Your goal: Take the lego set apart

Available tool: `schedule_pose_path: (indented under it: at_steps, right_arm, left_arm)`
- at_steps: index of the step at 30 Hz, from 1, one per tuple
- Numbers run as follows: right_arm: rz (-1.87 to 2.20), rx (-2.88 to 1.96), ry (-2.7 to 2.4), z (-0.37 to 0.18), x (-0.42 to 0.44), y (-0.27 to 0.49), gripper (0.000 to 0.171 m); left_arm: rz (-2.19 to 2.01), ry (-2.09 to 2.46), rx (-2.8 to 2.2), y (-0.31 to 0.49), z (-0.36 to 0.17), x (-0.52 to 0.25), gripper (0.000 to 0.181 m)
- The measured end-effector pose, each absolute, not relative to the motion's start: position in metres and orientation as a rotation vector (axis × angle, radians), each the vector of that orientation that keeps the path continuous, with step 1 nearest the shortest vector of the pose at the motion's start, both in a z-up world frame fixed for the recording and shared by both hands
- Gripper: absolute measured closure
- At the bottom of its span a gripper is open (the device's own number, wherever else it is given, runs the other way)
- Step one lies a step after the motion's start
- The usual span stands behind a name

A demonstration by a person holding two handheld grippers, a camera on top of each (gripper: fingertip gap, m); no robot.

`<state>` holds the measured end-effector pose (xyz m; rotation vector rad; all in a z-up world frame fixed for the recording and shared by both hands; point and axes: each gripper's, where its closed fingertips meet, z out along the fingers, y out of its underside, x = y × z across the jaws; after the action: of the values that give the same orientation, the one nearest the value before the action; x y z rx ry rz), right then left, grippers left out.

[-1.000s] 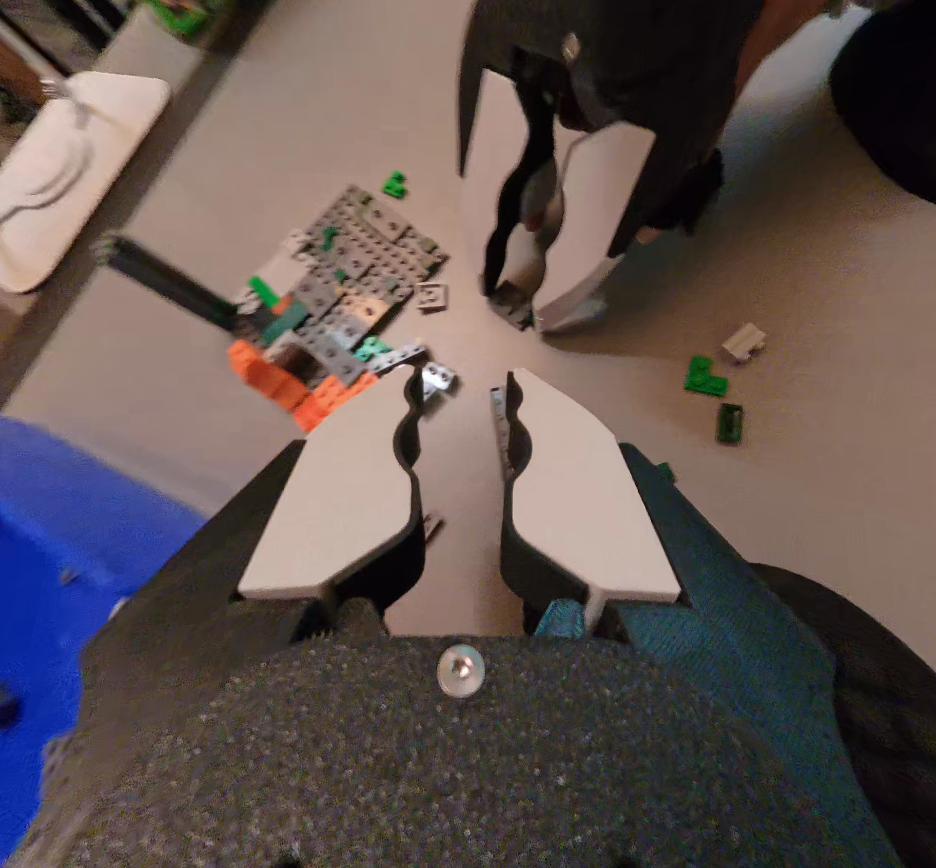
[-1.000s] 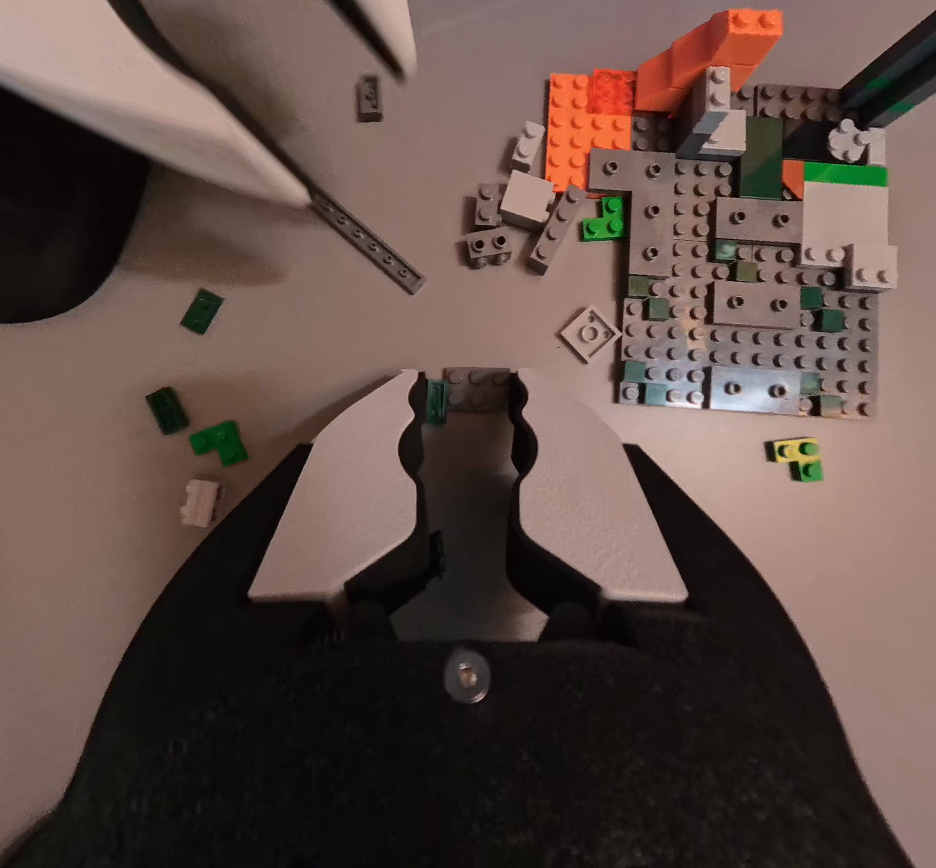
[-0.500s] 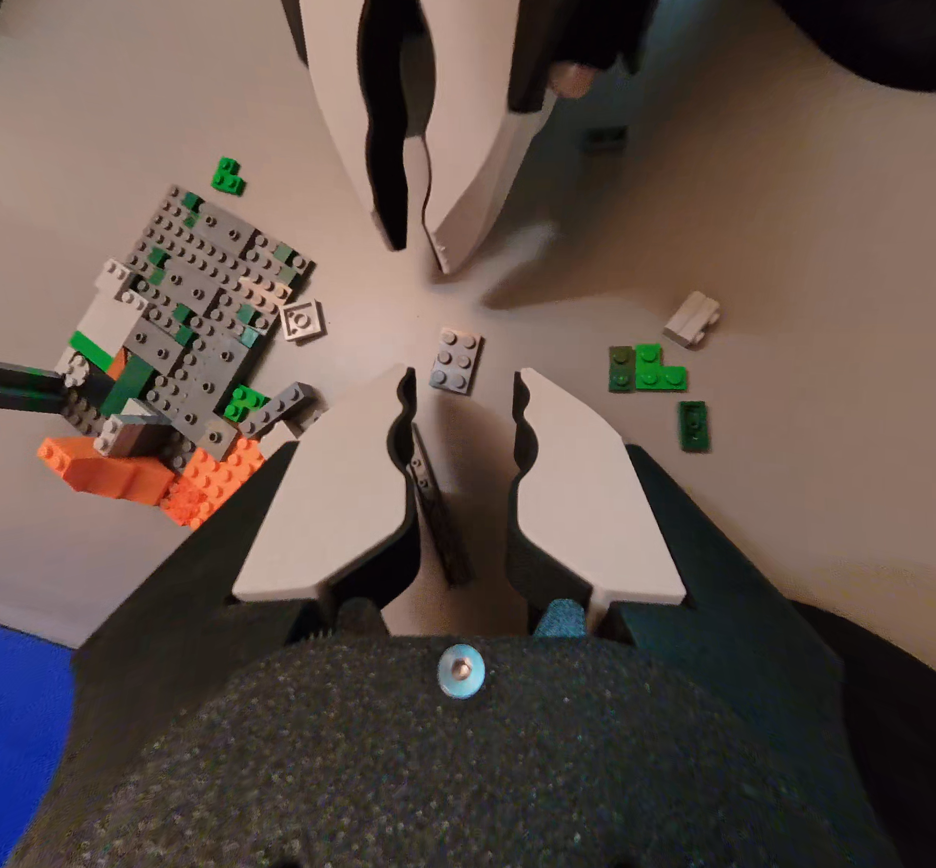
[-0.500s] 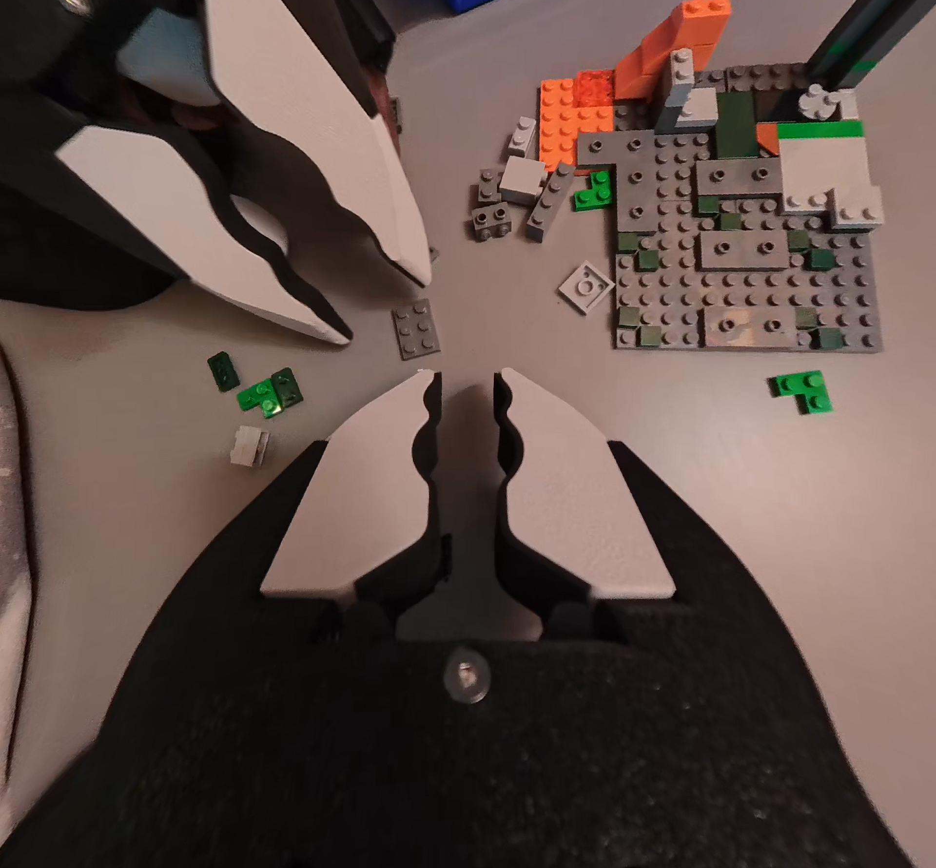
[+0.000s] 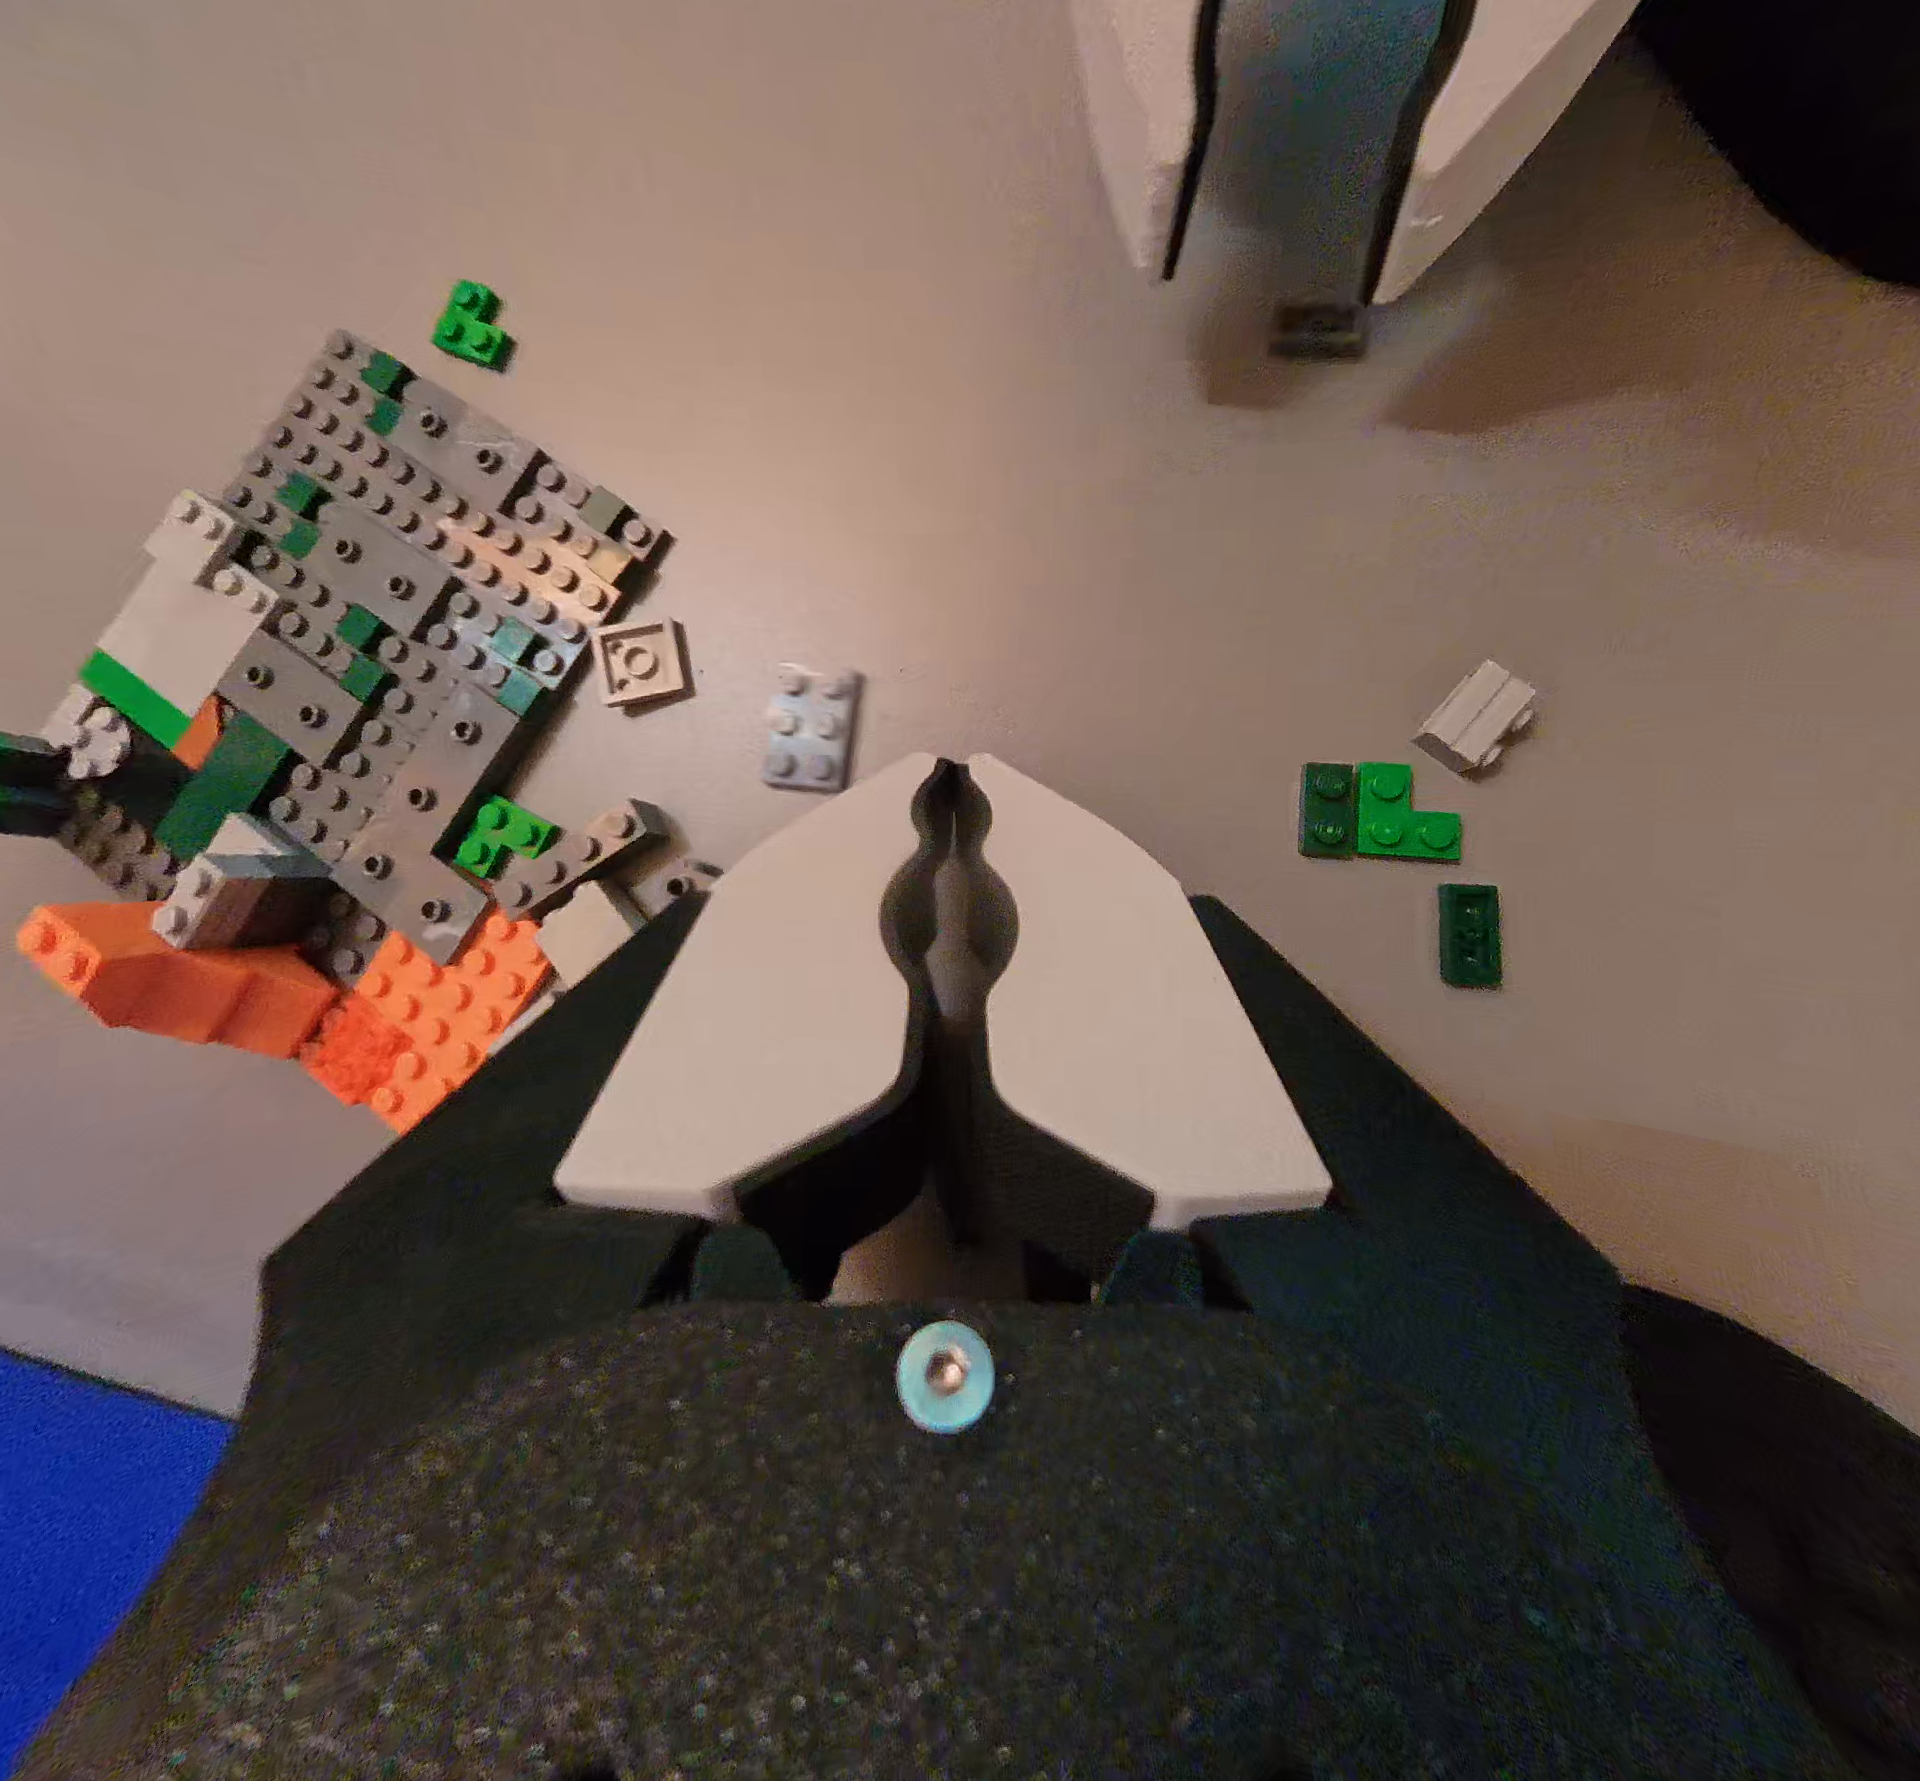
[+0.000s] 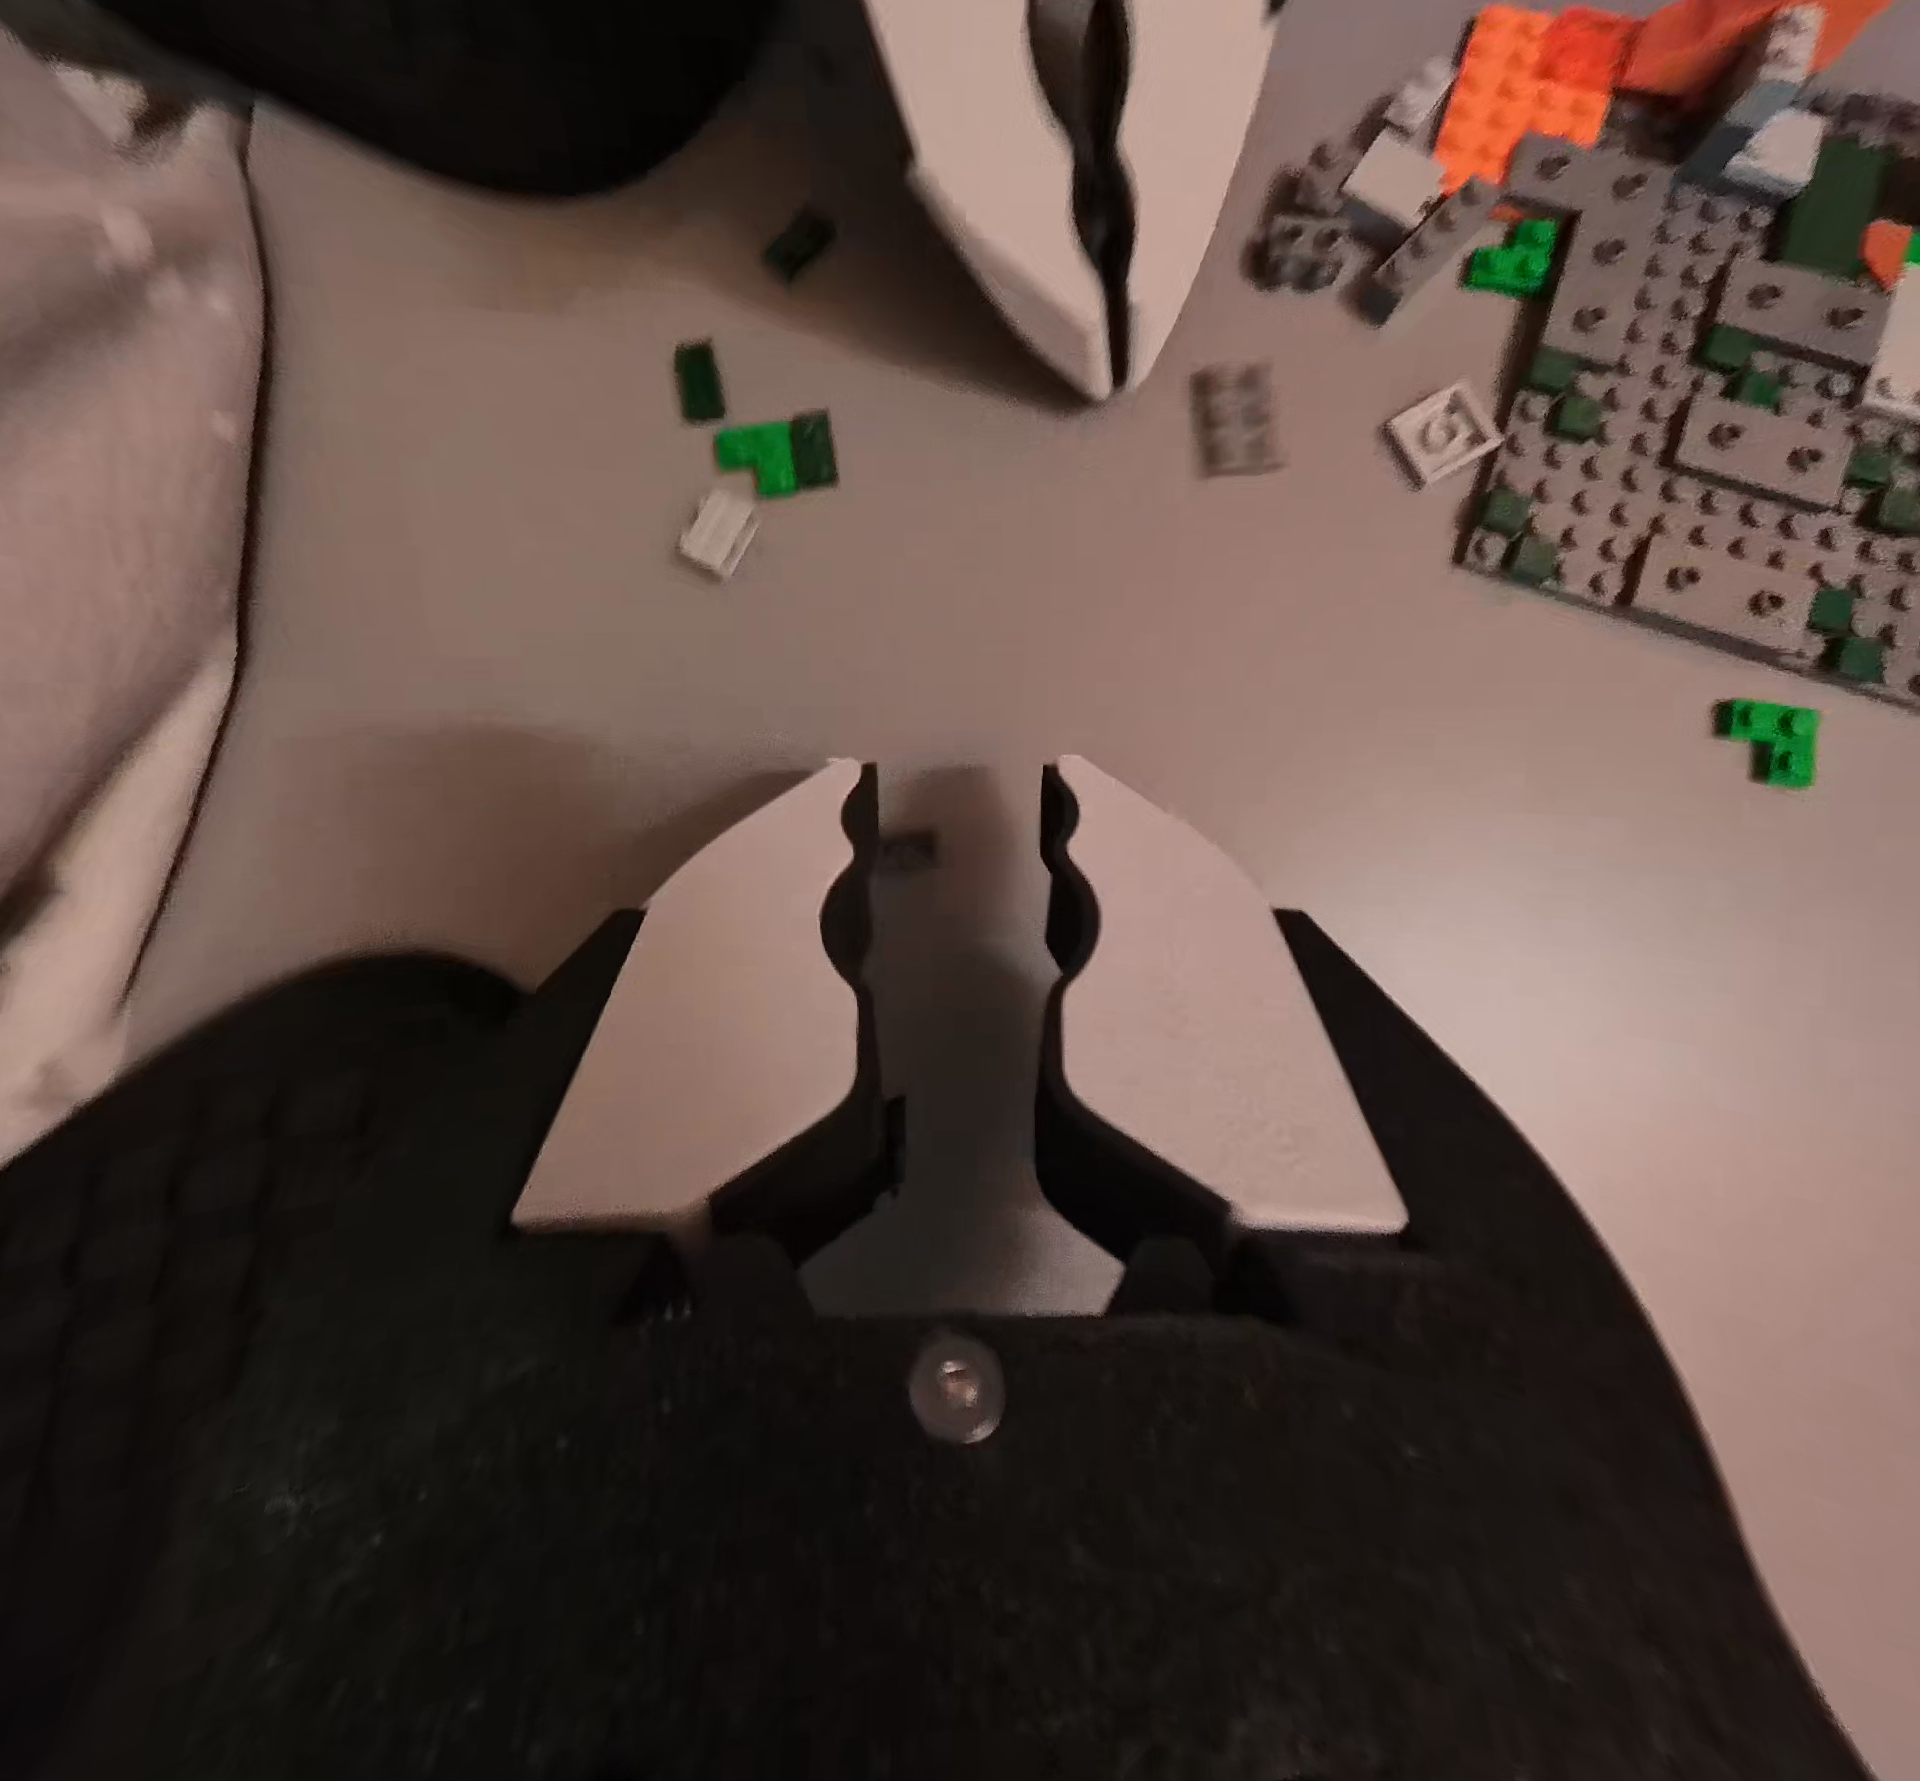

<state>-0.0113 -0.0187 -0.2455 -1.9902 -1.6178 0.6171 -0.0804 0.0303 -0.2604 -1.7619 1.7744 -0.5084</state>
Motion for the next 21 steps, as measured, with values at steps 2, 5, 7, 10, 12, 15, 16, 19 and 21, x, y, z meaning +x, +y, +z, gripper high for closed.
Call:
schedule_pose_path:
  at_steps: [2, 5, 7, 10, 12, 15, 16, 19, 21]
  right_arm:
    - [0.571, -2.006, -1.671, -0.252, -0.003, -0.026, 0.142]
    - [0.548, -2.014, -1.695, -0.26, -0.002, -0.031, 0.141]
    - [0.539, -2.018, -1.709, -0.263, -0.003, -0.033, 0.141]
    - [0.542, -2.02, -1.718, -0.267, -0.006, -0.033, 0.154]
    - [0.544, -2.02, -1.719, -0.267, -0.006, -0.034, 0.155]
    - [0.548, -2.007, -1.704, -0.264, -0.008, -0.032, 0.155]
    - [0.56, -2.001, -1.692, -0.262, -0.009, -0.032, 0.155]
    - [0.631, -1.958, -1.624, -0.248, -0.017, -0.028, 0.155]
    - [0.695, -1.913, -1.55, -0.233, -0.026, -0.023, 0.155]
  left_arm:
    - [-0.526, 1.74, -1.751, 0.031, -0.252, -0.082, 0.181]
    - [-0.529, 1.689, -1.74, 0.034, -0.235, -0.088, 0.181]
    - [-0.525, 1.656, -1.738, 0.037, -0.226, -0.092, 0.181]
    - [-0.494, 1.623, -1.736, 0.041, -0.216, -0.099, 0.181]
    - [-0.486, 1.605, -1.732, 0.043, -0.212, -0.102, 0.181]
    - [-0.489, 1.587, -1.731, 0.043, -0.206, -0.106, 0.181]
    - [-0.496, 1.582, -1.726, 0.042, -0.204, -0.106, 0.181]
    - [-0.541, 1.575, -1.69, 0.034, -0.197, -0.104, 0.171]
    - [-0.555, 1.575, -1.665, 0.028, -0.193, -0.103, 0.168]
